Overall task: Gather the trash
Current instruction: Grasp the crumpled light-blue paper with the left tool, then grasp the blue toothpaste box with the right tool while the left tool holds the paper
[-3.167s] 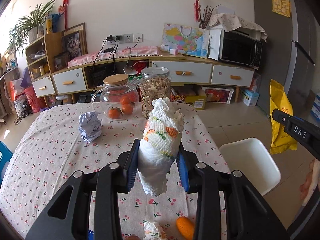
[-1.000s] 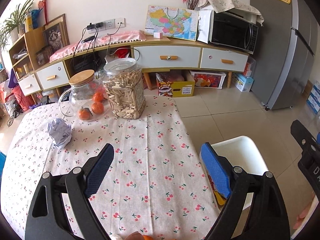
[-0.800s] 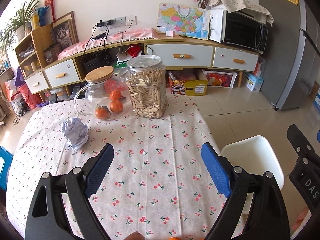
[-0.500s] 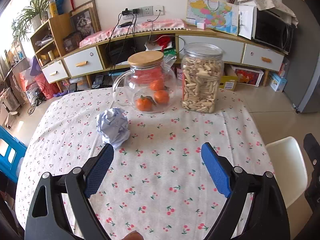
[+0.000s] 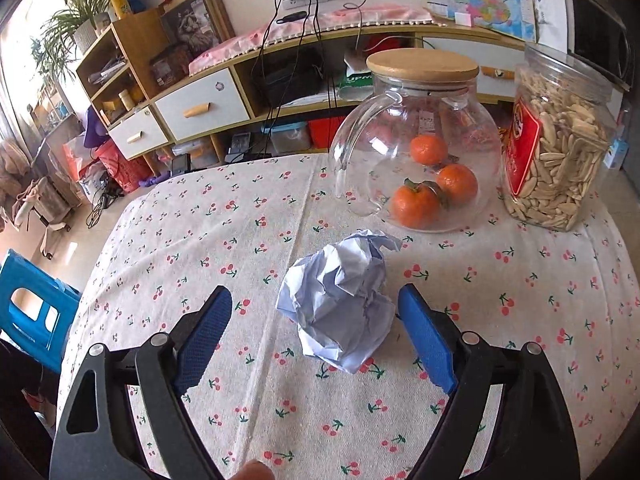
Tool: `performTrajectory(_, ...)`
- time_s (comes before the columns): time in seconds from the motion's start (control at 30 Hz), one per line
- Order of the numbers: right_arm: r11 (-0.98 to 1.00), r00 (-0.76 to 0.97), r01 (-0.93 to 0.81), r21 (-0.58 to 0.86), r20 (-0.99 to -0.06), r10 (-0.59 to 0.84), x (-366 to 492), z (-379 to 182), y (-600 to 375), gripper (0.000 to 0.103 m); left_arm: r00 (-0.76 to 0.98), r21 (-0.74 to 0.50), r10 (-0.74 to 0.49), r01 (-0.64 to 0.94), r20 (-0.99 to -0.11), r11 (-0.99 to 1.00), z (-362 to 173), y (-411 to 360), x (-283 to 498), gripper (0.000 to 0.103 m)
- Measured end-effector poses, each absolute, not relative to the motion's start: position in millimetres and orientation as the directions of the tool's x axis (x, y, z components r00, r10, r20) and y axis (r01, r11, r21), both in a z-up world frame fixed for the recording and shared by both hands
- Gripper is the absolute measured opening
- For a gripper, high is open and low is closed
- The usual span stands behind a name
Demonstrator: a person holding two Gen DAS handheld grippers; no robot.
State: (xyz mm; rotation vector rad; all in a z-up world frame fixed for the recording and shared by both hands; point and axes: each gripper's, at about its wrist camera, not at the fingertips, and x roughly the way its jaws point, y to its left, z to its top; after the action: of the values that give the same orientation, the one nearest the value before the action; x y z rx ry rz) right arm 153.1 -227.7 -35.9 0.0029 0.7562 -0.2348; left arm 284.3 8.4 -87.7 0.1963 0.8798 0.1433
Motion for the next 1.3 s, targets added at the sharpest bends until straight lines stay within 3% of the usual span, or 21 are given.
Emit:
performTrajectory(0.1,0.983,0.688,0.177,-0.049,-0.708,-0.159,153.8,-37.9,-234.6,0.096,0.614,0.232,0.199,-0.025,-0.764,0.972,-95.3,10.0,297.3,0.060)
performTrajectory(0.17,0.993,0.676,0.117,-0.008,-0.732,-0.086,154.2,-38.7,-236.3,0.096,0.614,0.217,0.175,-0.007,-0.770,0.976,-96.5,9.9,299.5,0.040)
performTrajectory(0.23,0.998,0.652,0.028,0.064,-0.758,0.031,153.8,-39.5,-235.2,0.096,0.624,0.212,0.166,-0.001,-0.764,0.977,-94.2,9.1,295.0,0.034)
performTrajectory(0.33,0.968,0.584,-0.176,0.176,-0.773,0.247,148.1,-37.9,-221.2,0.096,0.636,0.209,0.162,0.000,-0.755,0.978,-90.1,8.5,280.7,0.014)
performTrajectory(0.43,0.891,0.484,-0.424,0.164,-0.790,0.376,128.3,-35.1,-186.8,0.096,0.641,0.176,0.136,-0.002,-0.755,0.984,-82.1,13.3,261.4,0.013)
performTrajectory(0.6,0.732,0.378,-0.679,0.053,-0.830,0.410,82.8,-40.1,-135.1,0.096,0.660,0.158,0.121,-0.004,-0.741,0.987,-63.9,21.7,223.6,0.013)
performTrajectory(0.7,0.701,0.336,-0.711,0.058,-0.848,0.411,72.2,-43.9,-125.4,0.096,0.667,0.129,0.101,-0.007,-0.738,0.992,-51.0,28.6,199.5,0.013)
performTrajectory(0.83,0.679,0.243,-0.712,0.178,-0.845,0.477,65.4,-46.2,-122.3,0.096,0.679,0.097,0.076,-0.008,-0.730,0.995,-34.6,33.4,167.6,0.013)
performTrajectory(1.1,0.609,0.194,-0.781,0.141,-0.871,0.451,42.5,-63.5,-79.3,0.096,0.688,0.013,0.042,-0.048,-0.724,0.999,-16.3,47.7,113.8,0.013)
performTrajectory(1.17,0.604,0.184,-0.785,0.138,-0.879,0.440,43.9,-69.2,-72.2,0.090,0.694,0.009,0.049,-0.060,-0.719,0.998,-13.9,53.0,103.7,0.013)
performTrajectory(1.23,0.602,0.169,-0.785,0.144,-0.886,0.431,46.7,-74.3,-67.2,0.041,0.696,0.010,0.057,-0.071,-0.716,0.997,-13.2,58.0,97.7,0.013)
performTrajectory(1.3,0.607,0.163,-0.778,0.162,-0.881,0.444,49.1,-74.1,-66.1,0.037,0.697,0.019,0.073,-0.085,-0.714,0.996,-12.6,62.5,94.6,0.013)
